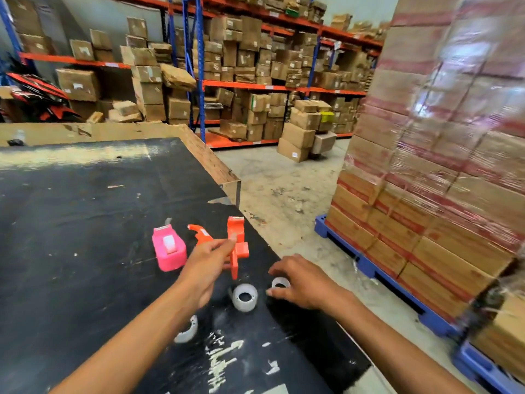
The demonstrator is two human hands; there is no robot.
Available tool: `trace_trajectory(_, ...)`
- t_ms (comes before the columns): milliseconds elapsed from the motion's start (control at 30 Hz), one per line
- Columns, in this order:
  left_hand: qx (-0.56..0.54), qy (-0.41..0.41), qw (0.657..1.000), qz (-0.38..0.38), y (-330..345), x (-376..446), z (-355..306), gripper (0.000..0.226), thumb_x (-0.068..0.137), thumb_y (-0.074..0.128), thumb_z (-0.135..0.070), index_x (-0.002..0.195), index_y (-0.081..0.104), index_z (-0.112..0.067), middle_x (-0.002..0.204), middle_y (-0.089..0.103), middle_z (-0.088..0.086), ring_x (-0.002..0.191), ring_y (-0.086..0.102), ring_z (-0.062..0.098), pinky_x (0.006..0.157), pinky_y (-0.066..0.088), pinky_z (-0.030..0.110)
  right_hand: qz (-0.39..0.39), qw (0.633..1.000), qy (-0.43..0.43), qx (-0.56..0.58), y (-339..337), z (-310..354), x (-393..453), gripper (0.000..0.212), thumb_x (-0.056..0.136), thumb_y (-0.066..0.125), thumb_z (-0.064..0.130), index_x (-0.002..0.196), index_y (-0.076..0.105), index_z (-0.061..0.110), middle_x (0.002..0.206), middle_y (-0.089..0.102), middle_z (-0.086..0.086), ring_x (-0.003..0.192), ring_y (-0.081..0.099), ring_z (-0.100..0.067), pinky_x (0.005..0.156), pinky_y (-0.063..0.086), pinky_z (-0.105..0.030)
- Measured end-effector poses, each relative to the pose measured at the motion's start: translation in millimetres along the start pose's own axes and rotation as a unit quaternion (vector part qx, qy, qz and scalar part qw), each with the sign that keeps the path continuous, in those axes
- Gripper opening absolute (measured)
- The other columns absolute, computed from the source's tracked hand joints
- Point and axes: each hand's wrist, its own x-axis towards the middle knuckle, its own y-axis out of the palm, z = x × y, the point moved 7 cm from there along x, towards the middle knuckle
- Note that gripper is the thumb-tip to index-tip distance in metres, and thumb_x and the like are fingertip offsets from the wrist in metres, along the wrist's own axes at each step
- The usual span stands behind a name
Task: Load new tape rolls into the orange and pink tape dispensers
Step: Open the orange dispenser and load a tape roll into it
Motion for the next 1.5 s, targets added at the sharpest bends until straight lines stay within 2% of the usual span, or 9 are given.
trace_trajectory(200, -0.042, 0.023, 0.999, -0.024, -44.0, -24.2, -14.6, 0.019, 0.089, 0.058, -0.023, 0.091, 0.066, -0.006, 0.087, 0.072, 0.01, 0.066, 0.071, 0.007, 0.059, 0.056, 0.018, 0.036, 0.996, -0.087, -0.001, 19.6, 60.4, 12.0, 0.045, 0.078, 0.067, 0.045, 0.114, 0.058, 0.02, 0.113, 0.061, -0.006, 0.107, 0.054, -0.027, 0.084, 0.046, -0.038)
trace_trajectory(300, -0.051, 0.022, 0.997, -0.046, -68.3, -36.5, -16.1, 0.022, 0.089, 0.059, -0.021, 0.098, 0.068, -0.003, 0.097, 0.074, 0.016, 0.077, 0.072, 0.016, 0.068, 0.06, 0.021, -0.049, 0.99, -0.066, 0.117, 8.1, 72.6, 22.3, 0.031, 0.08, 0.068, 0.034, 0.107, 0.064, 0.02, 0.102, 0.067, -0.003, 0.092, 0.061, -0.018, 0.079, 0.047, -0.03)
trace_trajectory(433, -0.06, 0.025, 0.996, -0.054, -85.1, -49.9, -19.9, 0.027, 0.087, 0.061, -0.021, 0.105, 0.067, -0.001, 0.099, 0.076, 0.015, 0.089, 0.073, 0.022, 0.072, 0.061, 0.024, -0.063, 0.862, -0.017, 0.502, -6.5, 86.6, 34.5, 0.012, 0.085, 0.068, 0.02, 0.095, 0.07, 0.017, 0.092, 0.073, -0.008, 0.074, 0.065, -0.009, 0.07, 0.055, -0.018)
trace_trajectory(700, -0.043, 0.046, 0.997, -0.04, -97.3, -63.8, -33.6, 0.027, 0.084, 0.063, -0.023, 0.103, 0.071, -0.006, 0.097, 0.077, 0.015, 0.092, 0.073, 0.022, 0.069, 0.059, 0.023, -0.007, 0.811, -0.117, 0.574, -18.6, 127.1, 38.6, 0.019, 0.083, 0.065, 0.002, 0.095, 0.071, 0.015, 0.09, 0.074, 0.005, 0.081, 0.069, -0.003, 0.067, 0.055, -0.015)
trace_trajectory(967, -0.061, 0.03, 0.996, -0.06, -85.4, -63.9, -21.1, 0.04, 0.083, 0.056, -0.043, 0.099, 0.074, -0.01, 0.1, 0.076, 0.014, 0.092, 0.072, 0.017, 0.073, 0.056, 0.024, -0.02, 0.832, -0.146, 0.535, -14.8, 134.3, 48.2, 0.024, 0.08, 0.072, 0.014, 0.104, 0.072, 0.014, 0.097, 0.074, -0.002, 0.104, 0.062, -0.012, 0.094, 0.051, -0.027)
trace_trajectory(1067, -0.076, 0.027, 0.995, -0.051, -78.5, -60.8, -24.3, 0.047, 0.087, 0.049, -0.049, 0.1, 0.075, -0.012, 0.099, 0.077, 0.009, 0.096, 0.072, 0.018, 0.088, 0.054, 0.036, -0.05, 0.819, -0.139, 0.554, -19.7, 129.1, 54.5, 0.023, 0.075, 0.077, 0.012, 0.097, 0.07, 0.017, 0.092, 0.068, -0.009, 0.081, 0.065, -0.013, 0.083, 0.055, -0.029)
trace_trajectory(1233, -0.043, 0.016, 0.996, -0.08, -74.1, -55.5, -24.7, 0.048, 0.066, 0.065, -0.052, 0.079, 0.075, -0.008, 0.076, 0.071, 0.009, 0.07, 0.065, 0.016, 0.092, 0.051, 0.049, -0.038, 0.841, -0.171, 0.513, -19.1, 130.3, 55.4, 0.032, 0.069, 0.081, 0.006, 0.097, 0.066, 0.007, 0.085, 0.067, -0.001, 0.07, 0.065, -0.007, 0.068, 0.056, -0.021)
trace_trajectory(1367, -0.055, 0.009, 0.989, -0.134, -82.6, -53.9, -24.0, 0.041, 0.08, 0.062, -0.04, 0.094, 0.074, -0.003, 0.099, 0.072, 0.025, 0.088, 0.067, 0.029, 0.093, 0.051, 0.049, -0.011, 0.836, -0.154, 0.526, -26.5, 110.1, 76.0, 0.013, 0.076, 0.077, 0.017, 0.088, 0.072, 0.014, 0.077, 0.071, 0.0, 0.069, 0.067, -0.014, 0.063, 0.056, -0.025)
trace_trajectory(1500, -0.049, 0.024, 0.98, -0.19, -90.1, -55.8, -25.0, 0.039, 0.084, 0.057, -0.042, 0.085, 0.074, -0.007, 0.084, 0.072, 0.015, 0.085, 0.066, 0.026, 0.091, 0.052, 0.046, -0.089, 0.934, -0.077, 0.336, -16.3, 73.1, 132.4, 0.023, 0.081, 0.066, 0.042, 0.077, 0.074, 0.021, 0.077, 0.073, -0.001, 0.079, 0.066, -0.016, 0.076, 0.052, -0.036)
